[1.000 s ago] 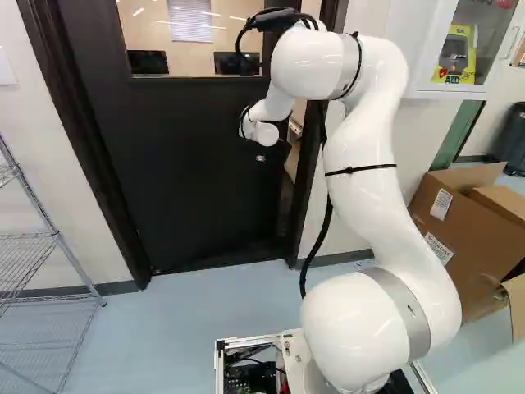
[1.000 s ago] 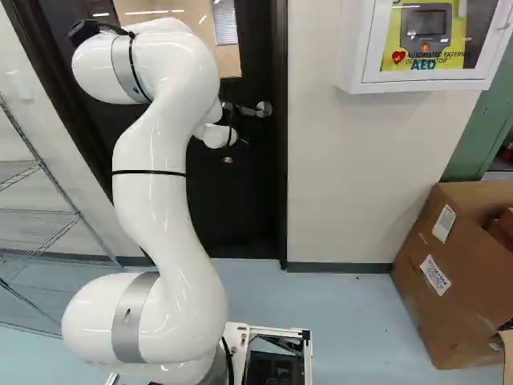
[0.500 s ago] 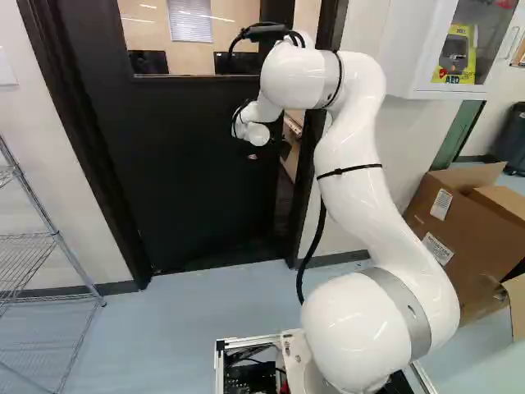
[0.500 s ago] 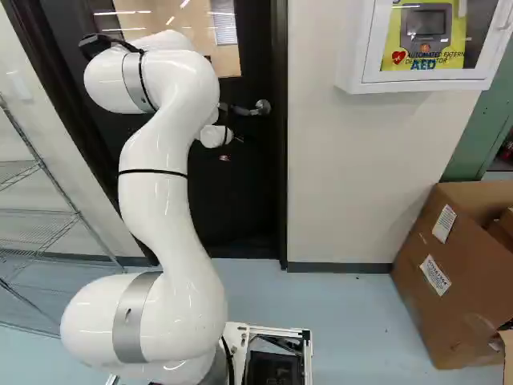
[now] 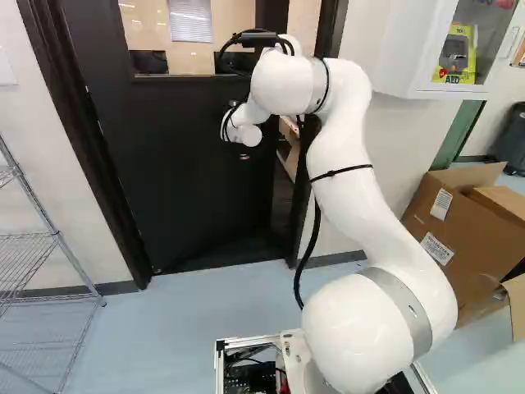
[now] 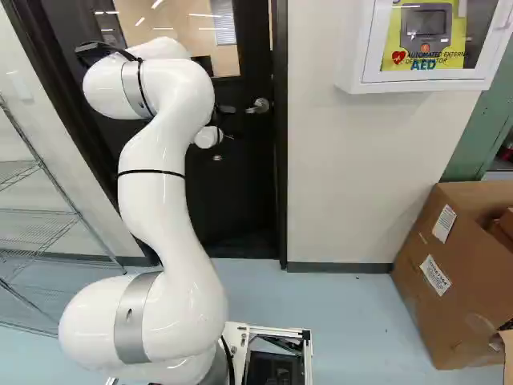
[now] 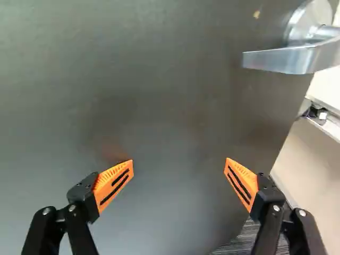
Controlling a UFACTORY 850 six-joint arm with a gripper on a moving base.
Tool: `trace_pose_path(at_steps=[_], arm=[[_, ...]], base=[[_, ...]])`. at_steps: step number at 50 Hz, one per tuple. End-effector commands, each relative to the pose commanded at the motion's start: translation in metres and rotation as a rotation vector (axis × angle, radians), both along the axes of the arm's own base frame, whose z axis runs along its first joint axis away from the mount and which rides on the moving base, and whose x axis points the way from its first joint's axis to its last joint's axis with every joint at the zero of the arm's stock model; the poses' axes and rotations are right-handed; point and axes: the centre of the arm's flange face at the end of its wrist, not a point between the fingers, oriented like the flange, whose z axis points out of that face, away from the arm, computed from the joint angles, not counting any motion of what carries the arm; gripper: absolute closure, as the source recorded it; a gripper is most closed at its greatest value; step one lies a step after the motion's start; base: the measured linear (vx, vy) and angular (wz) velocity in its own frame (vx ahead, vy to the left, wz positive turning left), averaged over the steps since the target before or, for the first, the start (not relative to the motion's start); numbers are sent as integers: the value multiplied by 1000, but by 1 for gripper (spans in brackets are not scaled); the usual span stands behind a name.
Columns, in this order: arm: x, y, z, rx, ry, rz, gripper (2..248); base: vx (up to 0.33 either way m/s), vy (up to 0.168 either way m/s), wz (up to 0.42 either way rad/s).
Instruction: Open the door and move inside
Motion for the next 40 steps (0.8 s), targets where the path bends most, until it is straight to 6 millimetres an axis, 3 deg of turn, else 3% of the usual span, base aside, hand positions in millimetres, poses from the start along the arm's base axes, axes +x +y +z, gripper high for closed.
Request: trace_pose_path(at_steps=[22, 40], arm=[[33, 24, -10, -36, -33, 69, 3], [8, 24, -4, -42, -6, 78, 3]], base=[[0, 0, 0], [0, 0, 0]])
